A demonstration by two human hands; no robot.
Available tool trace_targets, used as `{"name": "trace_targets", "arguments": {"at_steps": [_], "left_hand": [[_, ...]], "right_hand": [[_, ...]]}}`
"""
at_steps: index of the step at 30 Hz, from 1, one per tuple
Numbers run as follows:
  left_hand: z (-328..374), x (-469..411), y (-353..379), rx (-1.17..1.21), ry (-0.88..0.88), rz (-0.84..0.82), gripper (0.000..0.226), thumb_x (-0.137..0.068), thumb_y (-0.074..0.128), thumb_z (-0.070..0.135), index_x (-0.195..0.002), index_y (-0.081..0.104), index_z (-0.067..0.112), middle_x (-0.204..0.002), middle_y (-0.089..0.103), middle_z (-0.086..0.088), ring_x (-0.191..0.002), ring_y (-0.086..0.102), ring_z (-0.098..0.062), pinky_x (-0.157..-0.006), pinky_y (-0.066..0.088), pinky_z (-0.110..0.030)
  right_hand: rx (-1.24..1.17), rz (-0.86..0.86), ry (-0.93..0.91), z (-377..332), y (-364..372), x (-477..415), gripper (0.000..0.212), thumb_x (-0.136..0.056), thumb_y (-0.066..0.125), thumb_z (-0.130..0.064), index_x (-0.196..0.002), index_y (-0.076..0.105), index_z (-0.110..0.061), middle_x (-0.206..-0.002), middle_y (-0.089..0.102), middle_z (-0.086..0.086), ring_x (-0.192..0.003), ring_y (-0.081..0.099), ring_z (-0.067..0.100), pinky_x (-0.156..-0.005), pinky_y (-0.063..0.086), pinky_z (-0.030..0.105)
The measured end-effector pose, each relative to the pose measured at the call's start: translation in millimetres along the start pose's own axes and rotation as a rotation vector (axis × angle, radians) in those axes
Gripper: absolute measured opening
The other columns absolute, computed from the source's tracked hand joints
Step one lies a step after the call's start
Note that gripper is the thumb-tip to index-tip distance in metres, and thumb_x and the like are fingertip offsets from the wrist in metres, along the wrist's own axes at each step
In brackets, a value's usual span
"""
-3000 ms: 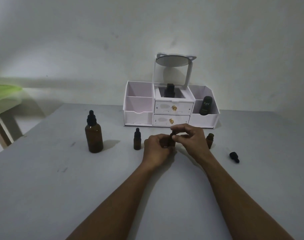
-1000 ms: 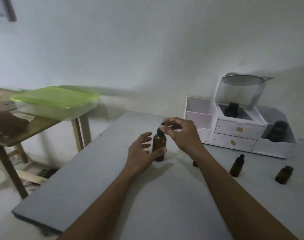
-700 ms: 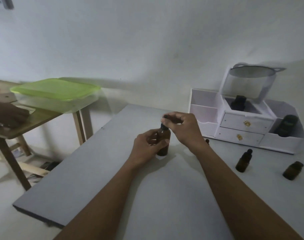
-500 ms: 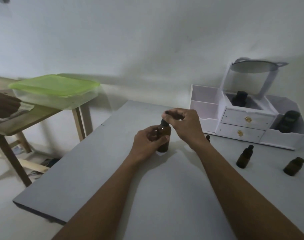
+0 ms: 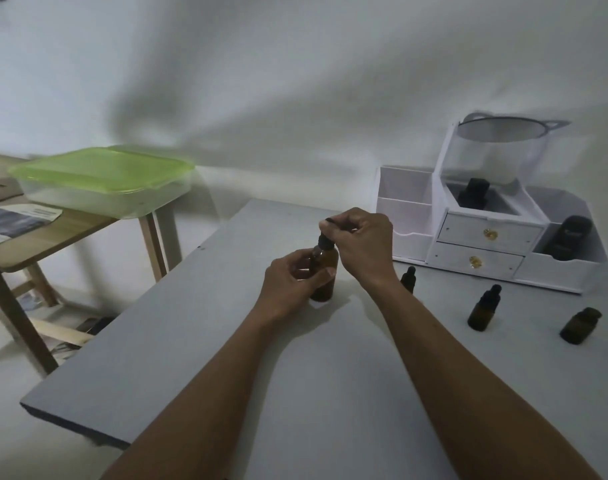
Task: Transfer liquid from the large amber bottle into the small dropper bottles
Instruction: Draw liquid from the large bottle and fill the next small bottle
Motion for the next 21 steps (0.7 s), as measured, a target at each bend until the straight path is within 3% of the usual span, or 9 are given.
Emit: {"name": "trace_targets", "arguments": {"at_steps": [2,4,8,12,16,21], "left_hand": [[1,1,0,0.007,-0.004,-0.002,0.048,-0.078,0.079,0.038,-0.122,0.067,0.021,-0.116,0.070,0.002,-0.102,0.068,-0.014,-0.088,0.054,-0.029],[2,2,1,0.019,-0.009,-0.005,0.049,-0.079,0.079,0.036,-0.123,0.066,0.019,-0.117,0.070,0.001,-0.103,0.067,-0.015,-0.088,0.054,-0.029],[4,2,0,0.006,-0.007,-0.006,0.045,-0.080,0.078,0.035,-0.121,0.066,0.023,-0.113,0.070,0.005,-0.097,0.068,-0.007,-0.079,0.051,-0.016],[4,4,-1,0.008,-0.017,0.003,0.051,-0.079,0.078,0.036,-0.125,0.064,0.021,-0.118,0.069,0.003,-0.101,0.067,-0.011,-0.088,0.054,-0.028],[5,6,0,-0.009,-0.043,0.000,0.054,-0.080,0.078,0.034,-0.130,0.061,0.021,-0.123,0.067,0.001,-0.092,0.064,-0.002,-0.082,0.049,-0.017],[8,10,2,-0.065,-0.086,0.008,0.061,-0.083,0.075,0.035,-0.137,0.053,0.021,-0.132,0.062,0.000,-0.110,0.060,-0.014,-0.093,0.045,-0.026]], "right_hand": [[-0.006,0.015,-0.011,0,-1,1,0.007,-0.085,0.077,-0.015,-0.084,0.079,-0.008,-0.077,0.076,0.003,-0.072,0.073,0.017,-0.075,0.058,0.025],[0.016,0.026,-0.024,-2,-1,1,0.006,-0.085,0.078,-0.016,-0.085,0.079,-0.009,-0.080,0.077,0.002,-0.071,0.072,0.012,-0.072,0.054,0.017],[0.016,0.029,-0.015,-2,-2,2,0.008,-0.085,0.077,-0.017,-0.087,0.080,-0.009,-0.081,0.077,0.003,-0.075,0.073,0.014,-0.073,0.053,0.015],[0.027,-0.034,0.019,1,-1,3,0.012,-0.086,0.076,-0.023,-0.094,0.080,-0.014,-0.088,0.077,-0.004,-0.081,0.071,0.006,-0.072,0.048,0.007],[0.029,-0.055,-0.012,-9,-6,2,0.011,-0.086,0.077,-0.026,-0.094,0.079,-0.018,-0.084,0.074,-0.010,-0.078,0.069,-0.003,-0.067,0.044,-0.001],[-0.057,-0.005,-0.082,-43,-26,-14,0.015,-0.088,0.075,-0.027,-0.097,0.079,-0.016,-0.076,0.076,-0.010,-0.074,0.072,-0.003,-0.067,0.044,-0.002]]}}
Point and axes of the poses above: each hand's wrist, its own x-axis away from the middle knuckle, its own y-axis out of the palm, z = x × y, the point moved 10 cm from there along -x, towards the middle knuckle
